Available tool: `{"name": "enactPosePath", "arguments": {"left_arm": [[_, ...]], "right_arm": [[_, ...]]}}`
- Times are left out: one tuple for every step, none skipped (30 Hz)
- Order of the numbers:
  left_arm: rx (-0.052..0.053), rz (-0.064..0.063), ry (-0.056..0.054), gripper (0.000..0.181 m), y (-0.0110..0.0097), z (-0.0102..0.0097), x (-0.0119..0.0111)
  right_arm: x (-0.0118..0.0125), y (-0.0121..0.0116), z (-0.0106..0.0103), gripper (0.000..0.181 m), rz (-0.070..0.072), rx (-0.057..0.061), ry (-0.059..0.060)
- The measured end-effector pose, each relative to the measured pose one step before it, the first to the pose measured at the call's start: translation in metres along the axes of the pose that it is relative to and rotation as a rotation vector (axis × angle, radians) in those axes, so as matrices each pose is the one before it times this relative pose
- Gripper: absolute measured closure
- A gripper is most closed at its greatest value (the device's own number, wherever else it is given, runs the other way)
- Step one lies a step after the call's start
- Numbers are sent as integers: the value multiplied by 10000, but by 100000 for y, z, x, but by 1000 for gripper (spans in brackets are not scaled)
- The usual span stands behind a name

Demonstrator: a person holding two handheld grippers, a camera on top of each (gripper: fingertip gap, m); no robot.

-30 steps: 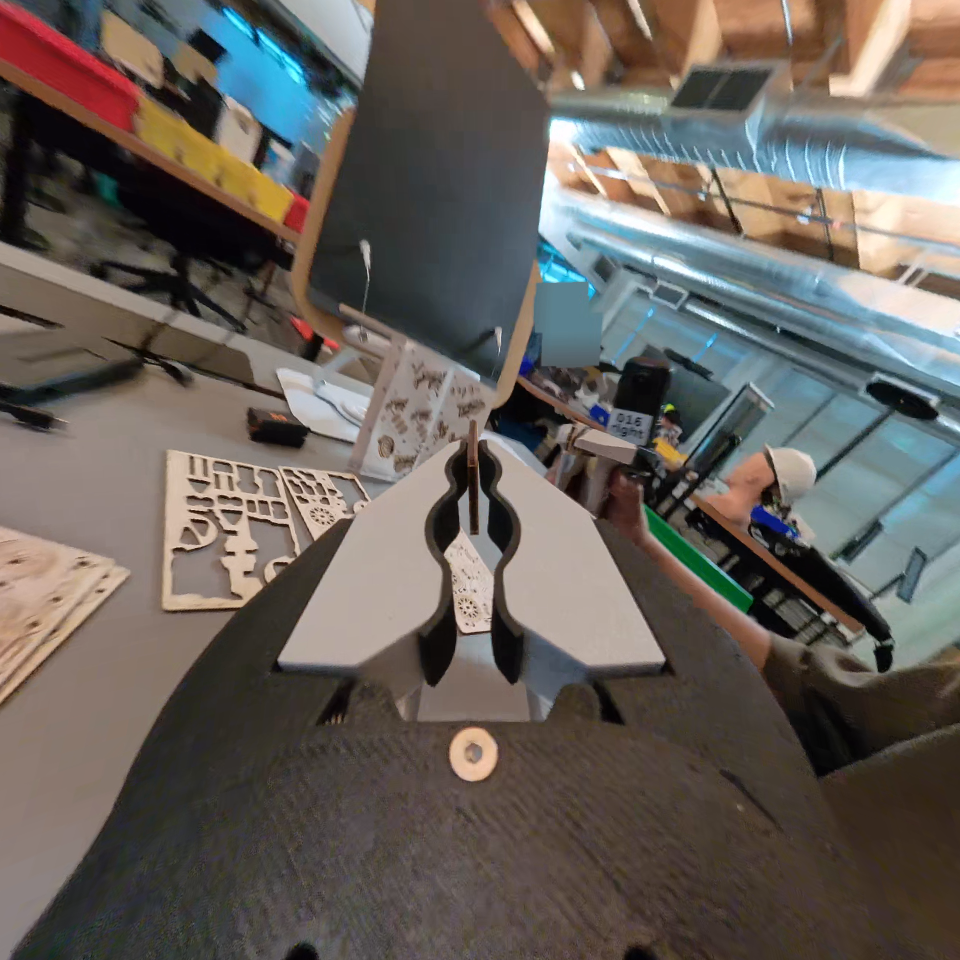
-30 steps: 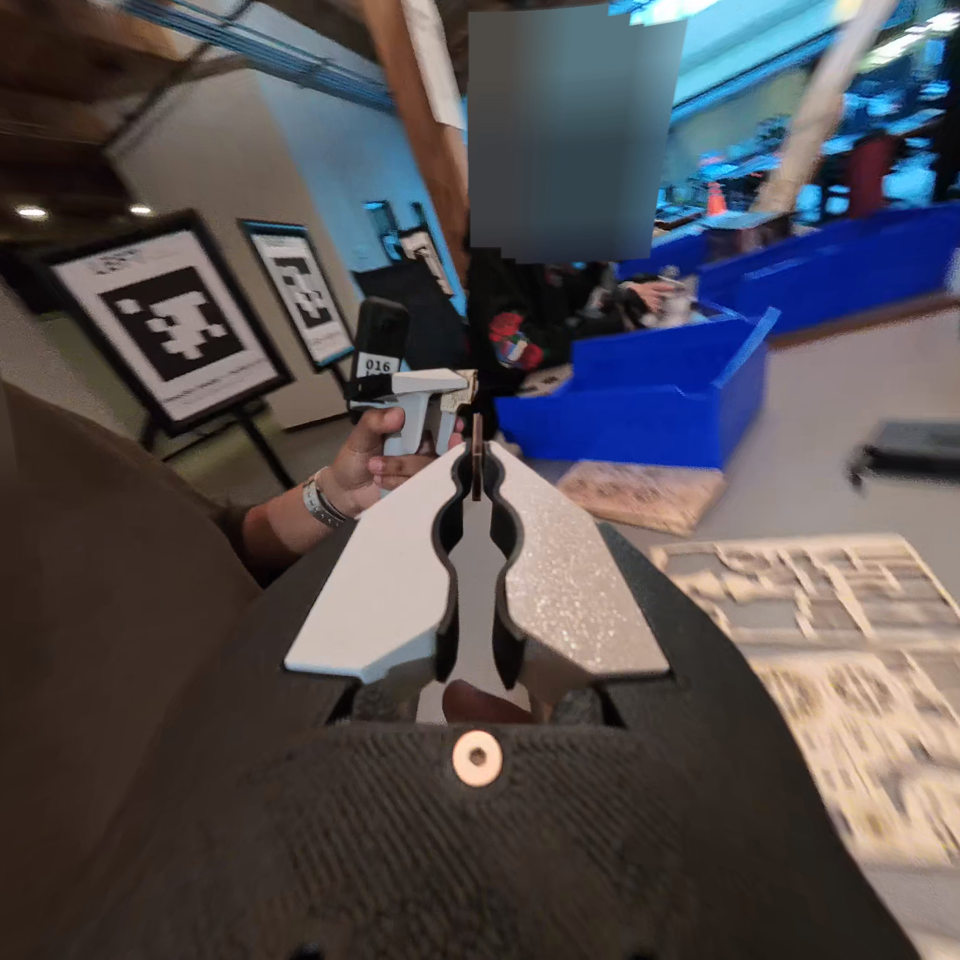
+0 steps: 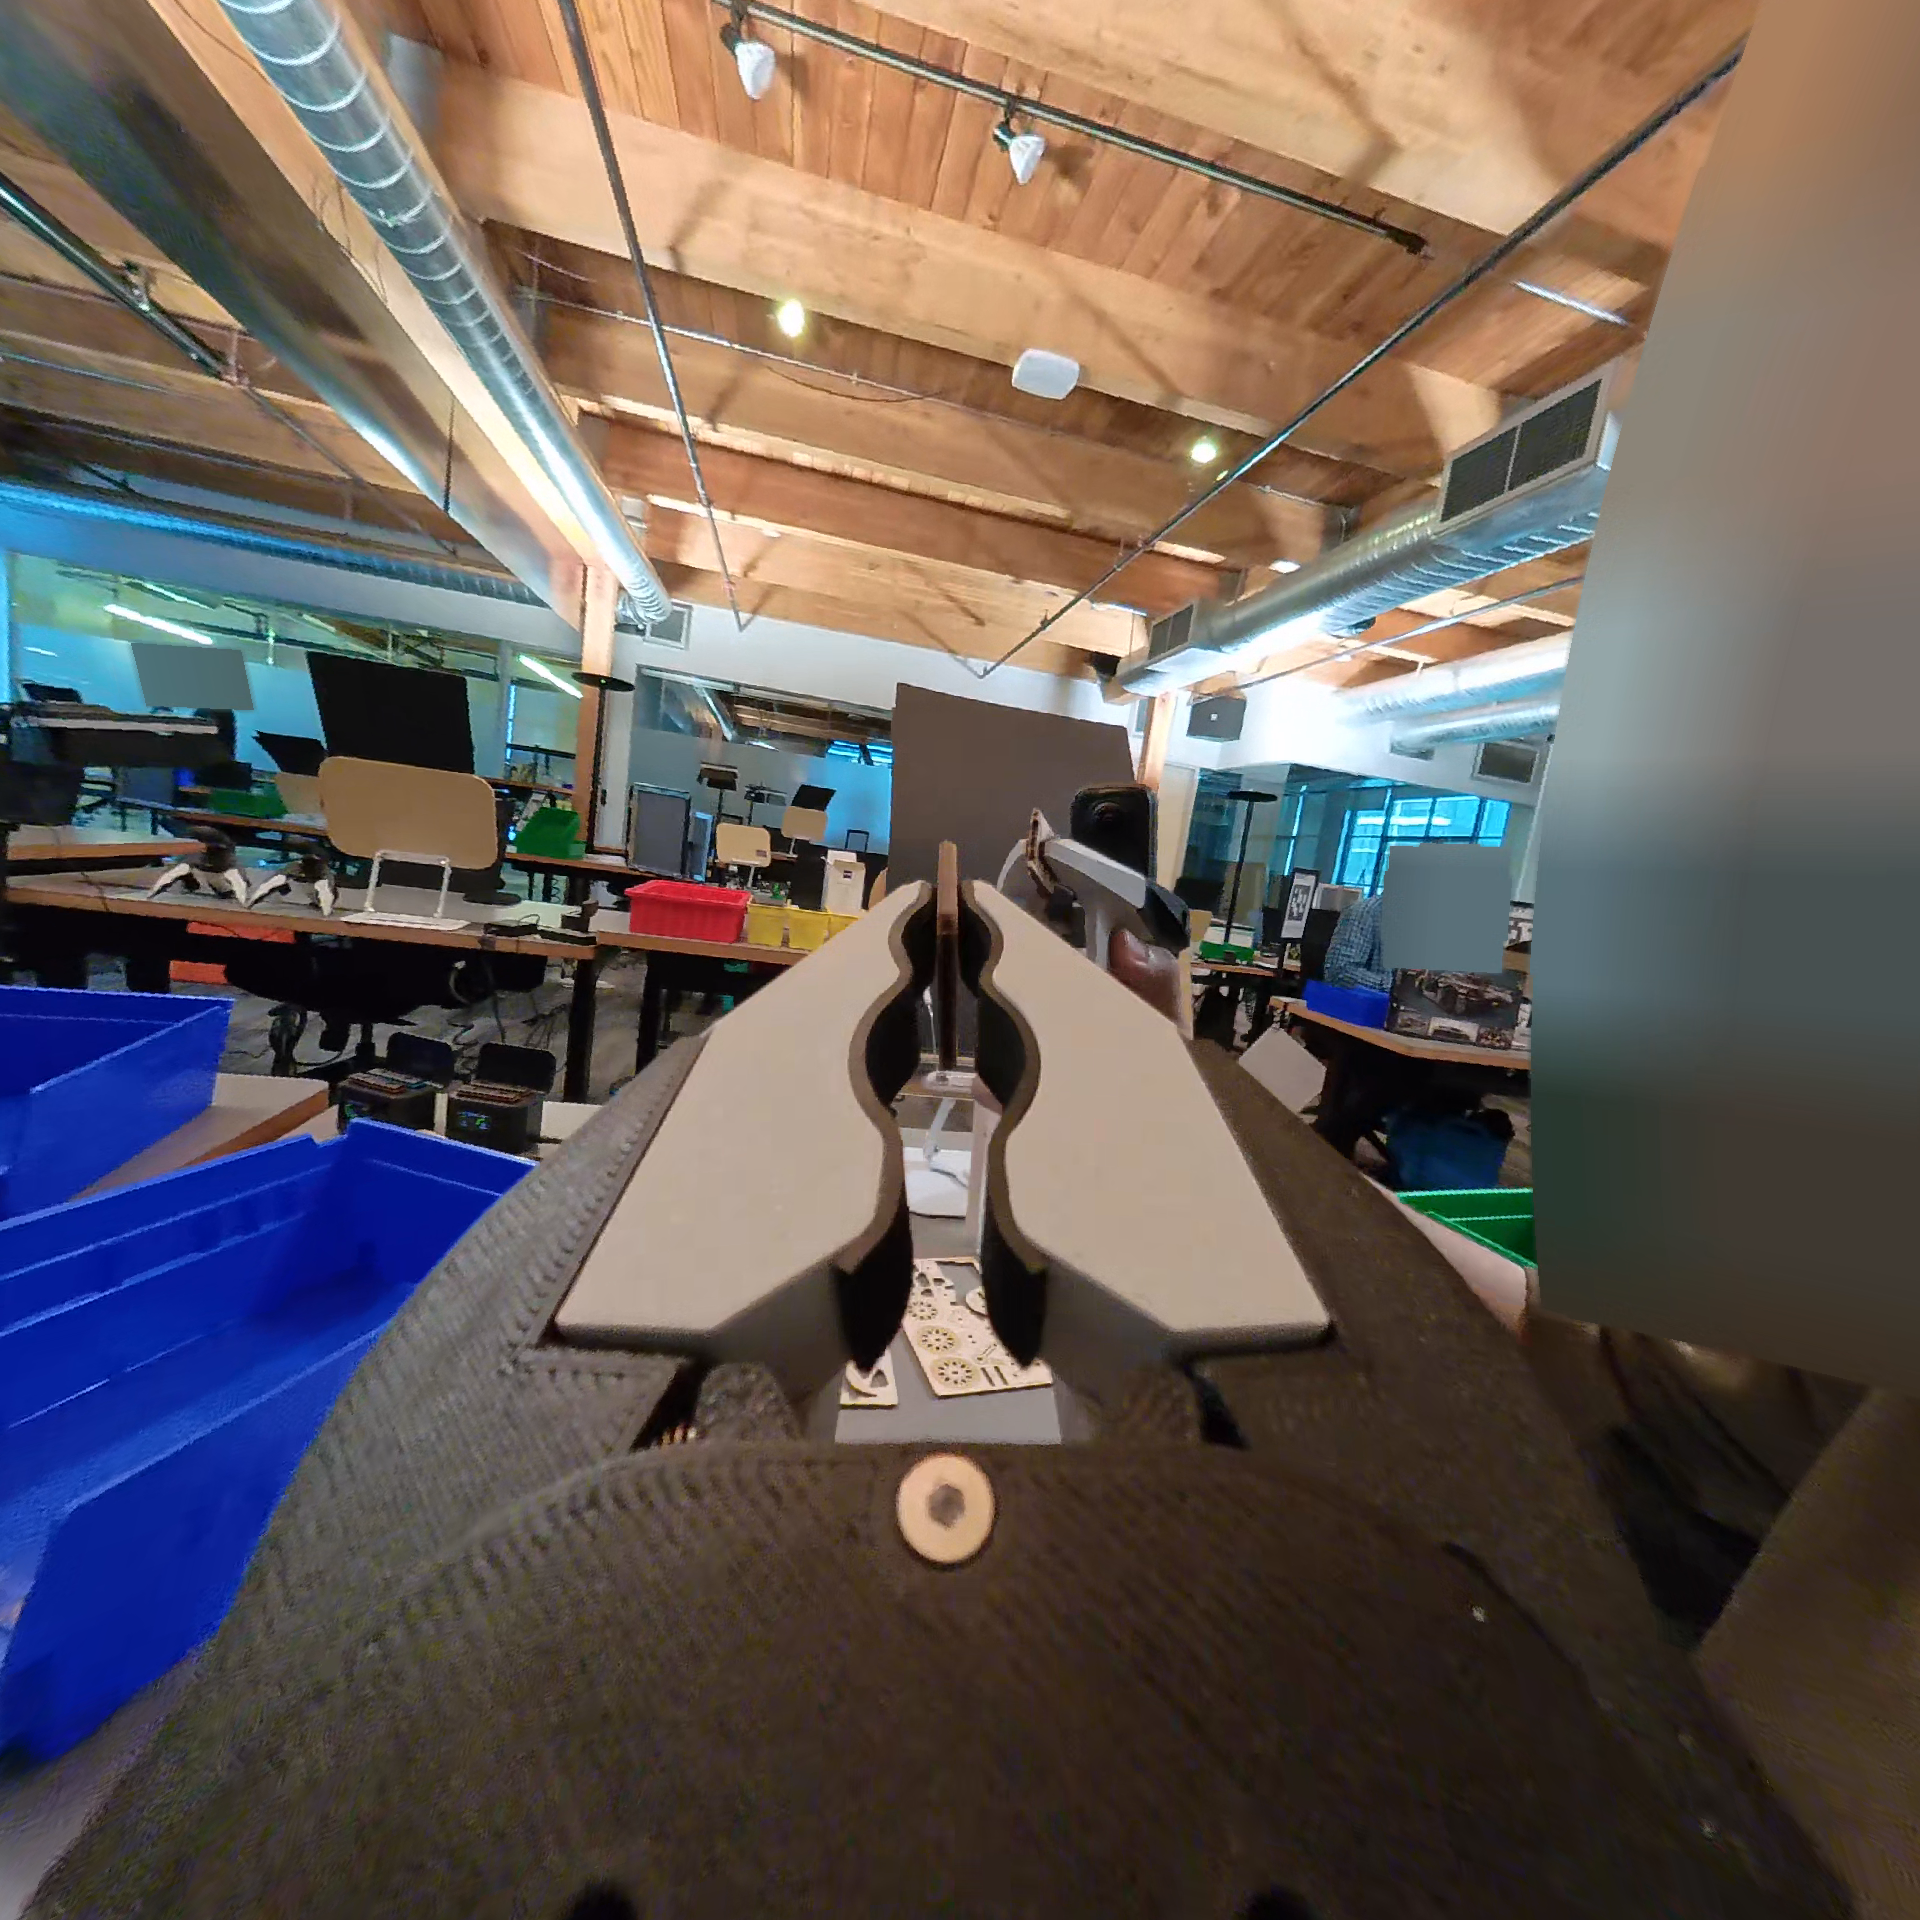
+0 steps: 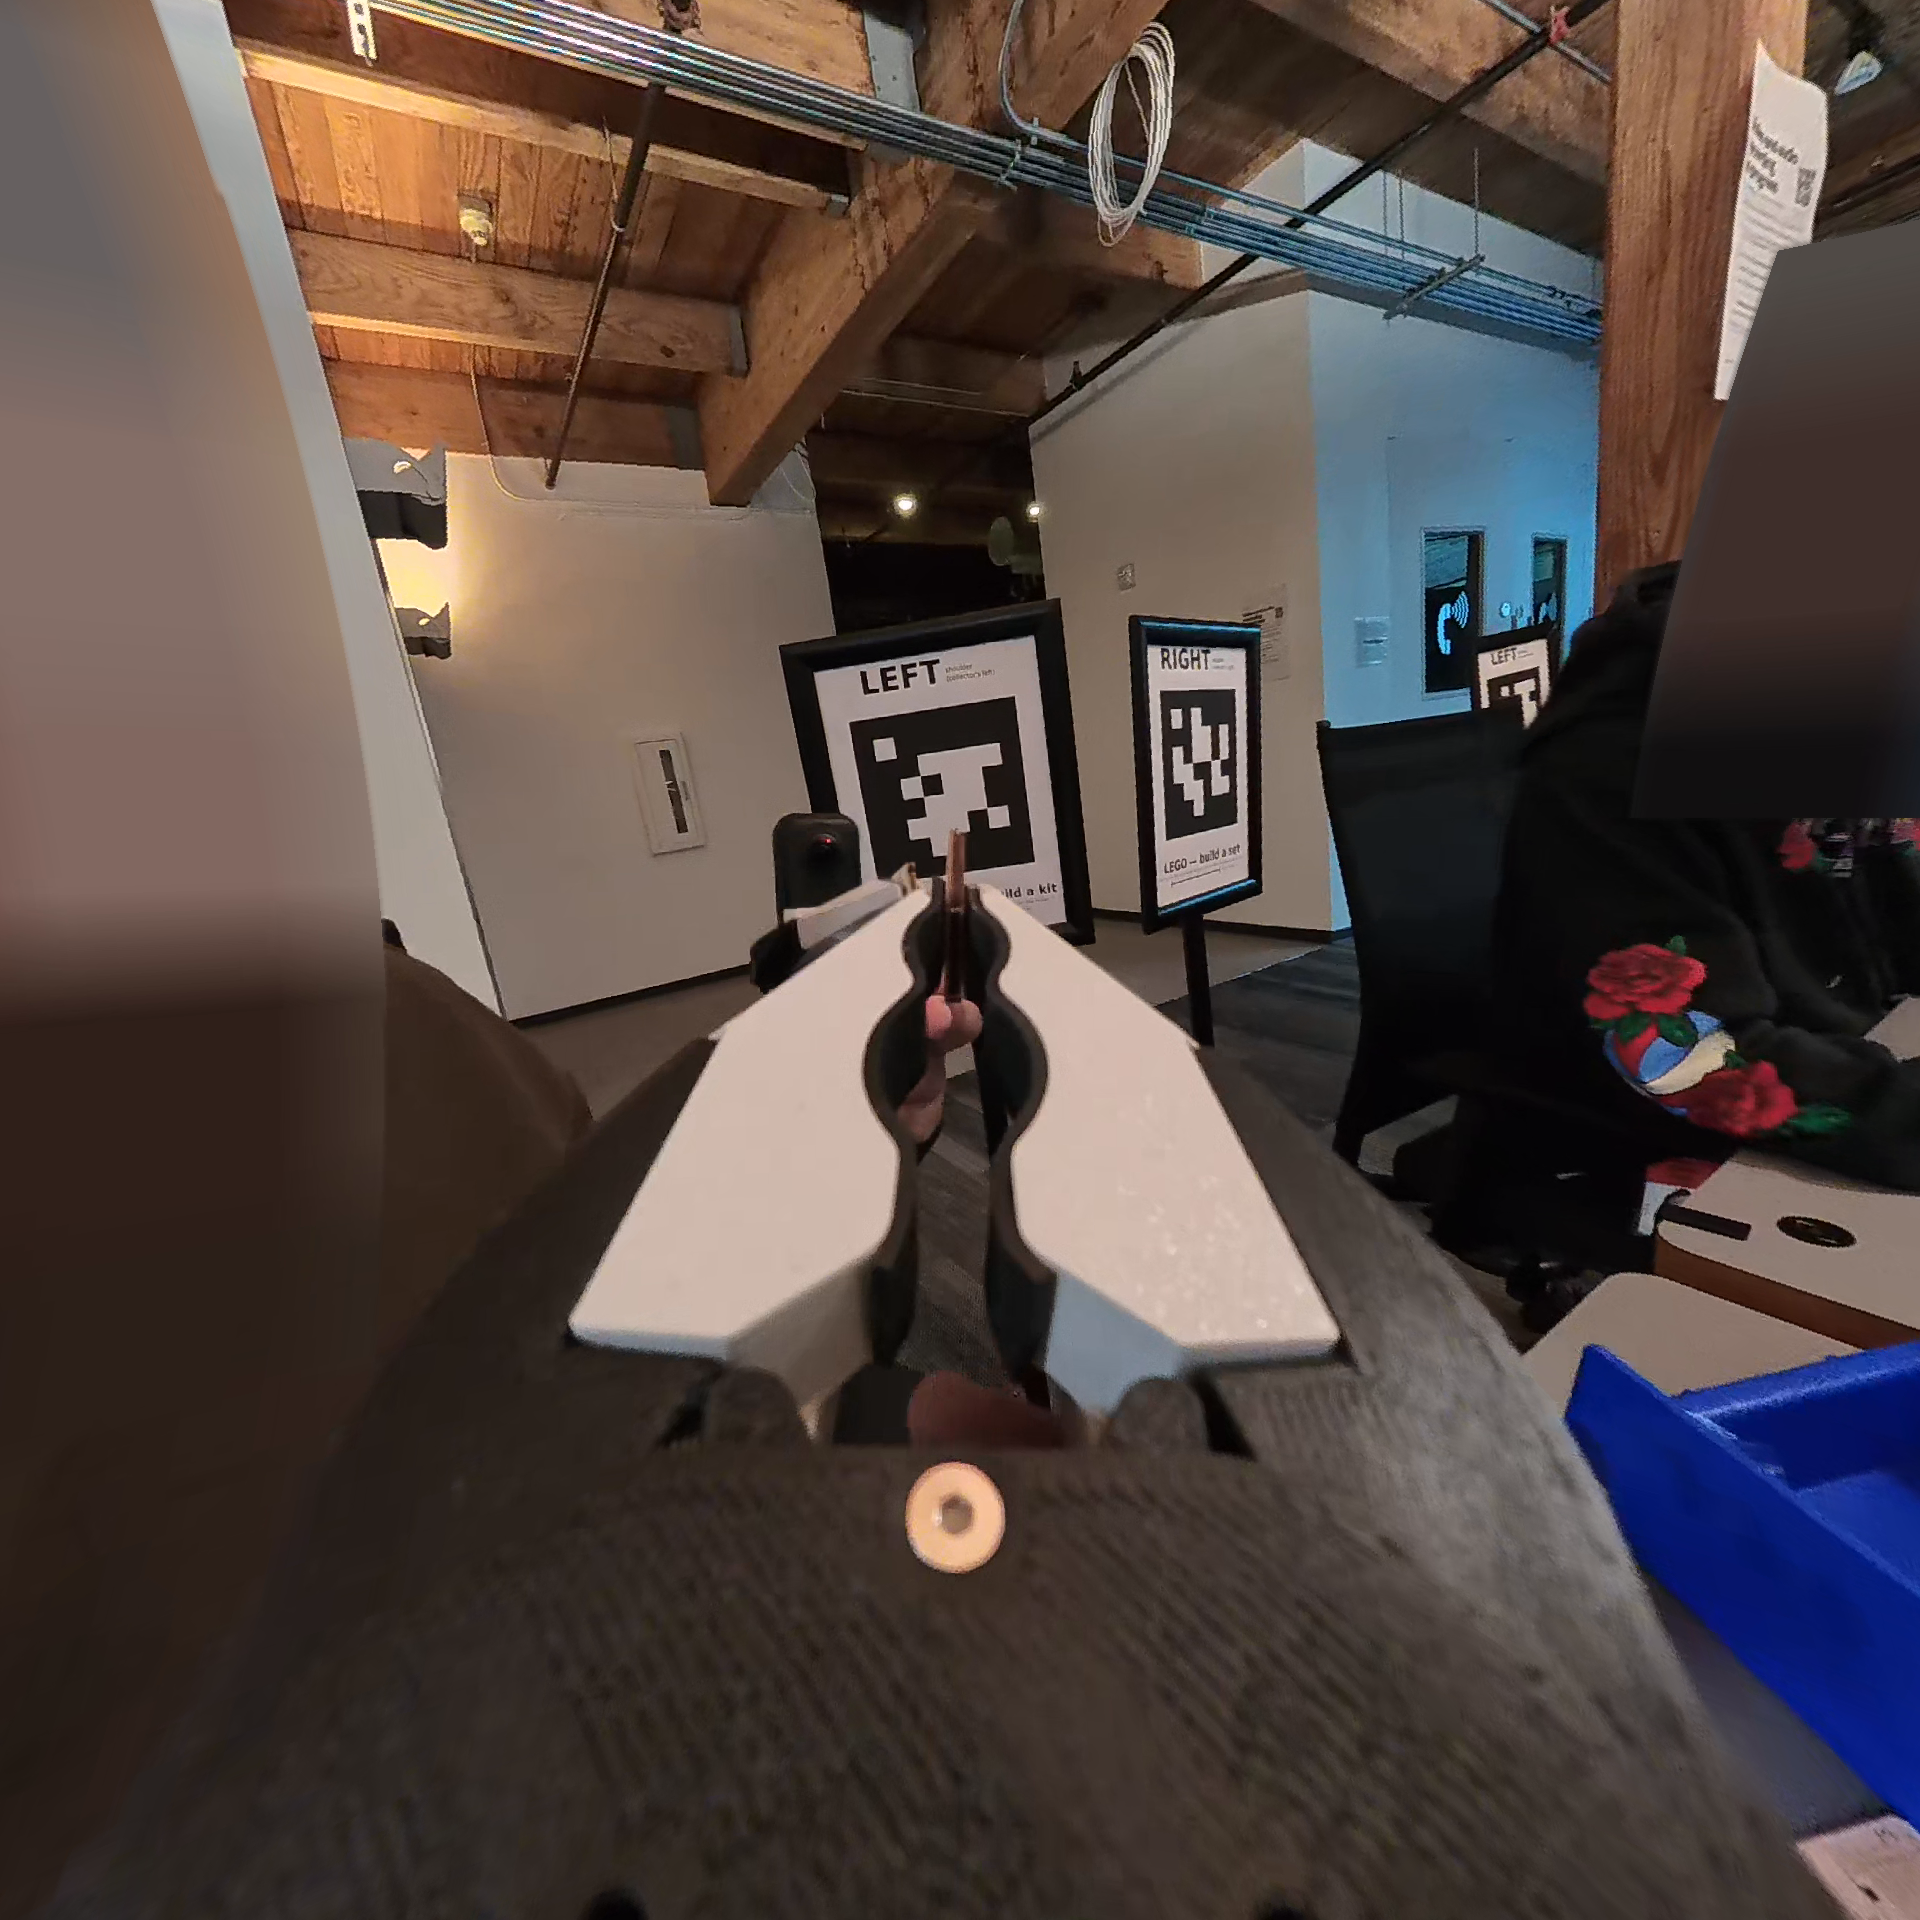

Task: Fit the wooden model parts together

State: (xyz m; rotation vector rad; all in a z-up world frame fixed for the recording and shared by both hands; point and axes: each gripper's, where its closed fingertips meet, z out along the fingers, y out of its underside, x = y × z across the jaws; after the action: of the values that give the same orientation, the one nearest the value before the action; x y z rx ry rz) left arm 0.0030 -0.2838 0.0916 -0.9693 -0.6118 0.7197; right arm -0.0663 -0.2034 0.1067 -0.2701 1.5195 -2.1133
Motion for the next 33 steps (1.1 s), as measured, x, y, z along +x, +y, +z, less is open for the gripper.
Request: {"name": "enactPosePath", "arguments": {"left_arm": [[-27,6,-44,181,21,14,-131],[20,-49,-15,181,26,0,-93],[38,-74,-3,181,-6,12,-96],[14,-58,7,181,40,-4,-87],[-16,-28,4,181,121,35,-57],[-29,-6,-5,181,118,42,-58],[-39,2,-2,181,136,26,-68],[-42,-16,1,181,141,60,-24],[-36,-47,11,181,139,75,-37],[-21,-57,17,181,85,35,-63],[-16,-50,11,181,131,40,-41],[-31,-36,11,181,94,-11,-72],[-50,-32,11,181,103,40,-84],[-40,-39,12,181,60,18,-43],[-32,-51,17,181,70,30,-43],[-31,-58,23,181,64,36,-58],[-29,-48,24,181,64,37,1],[-35,-44,21,181,76,24,-16],[-26,-39,23,181,96,77,-15],[-23,-42,28,181,74,82,-39],[-49,-59,30,181,169,61,-56],[-83,-85,32,181,315,116,-43],[-102,-139,37,181,421,213,8],[-137,-249,69,181,620,226,21],[-244,-362,146,181,989,161,73],[-461,-406,187,181,1553,445,-138],[-573,-395,154,181,1967,764,-189],[-690,-387,152,181,2215,907,-290],[-748,-346,230,181,2237,1101,-215],[-697,-307,254,181,2074,1248,-243],[-580,-299,269,181,1784,1358,-234],[-511,-288,351,181,1535,1466,-118],[-519,-283,396,181,1369,1584,-48]], "right_arm": [[9,-62,54,181,-6,16,-3],[39,-39,34,181,-15,5,17],[60,8,-7,181,-6,-15,25],[46,28,-22,181,11,-25,16],[59,42,-53,181,23,-22,15],[53,33,-70,181,26,-12,28],[80,34,-92,181,28,-5,47],[79,67,-120,181,32,-17,59],[51,90,-133,181,14,-30,55],[18,107,-150,181,-8,-27,47],[21,82,-163,181,-7,-21,51],[29,57,-157,181,-3,-11,53],[37,58,-147,180,4,-4,57],[67,60,-142,180,16,-13,66],[62,86,-125,180,27,-27,57],[30,77,-118,180,31,-28,27],[20,85,-101,180,33,-28,30],[26,87,-94,180,24,-38,44],[2,87,-98,180,5,-41,44],[-17,91,-117,180,-3,-37,47],[-34,91,-127,180,3,-42,58],[-53,120,-169,180,8,-57,70],[-89,234,-268,180,16,-98,97],[-49,520,-398,181,5,-207,184],[45,867,-592,181,-50,-350,325],[187,1198,-837,180,-100,-444,479],[285,1387,-1087,180,-111,-454,584],[374,1484,-1352,180,-56,-411,638],[482,1514,-1594,181,50,-334,680],[657,1427,-1836,181,202,-210,724],[821,1235,-2040,181,387,-42,756],[1056,993,-2226,181,533,122,838],[1266,782,-2344,181,577,254,908]]}}
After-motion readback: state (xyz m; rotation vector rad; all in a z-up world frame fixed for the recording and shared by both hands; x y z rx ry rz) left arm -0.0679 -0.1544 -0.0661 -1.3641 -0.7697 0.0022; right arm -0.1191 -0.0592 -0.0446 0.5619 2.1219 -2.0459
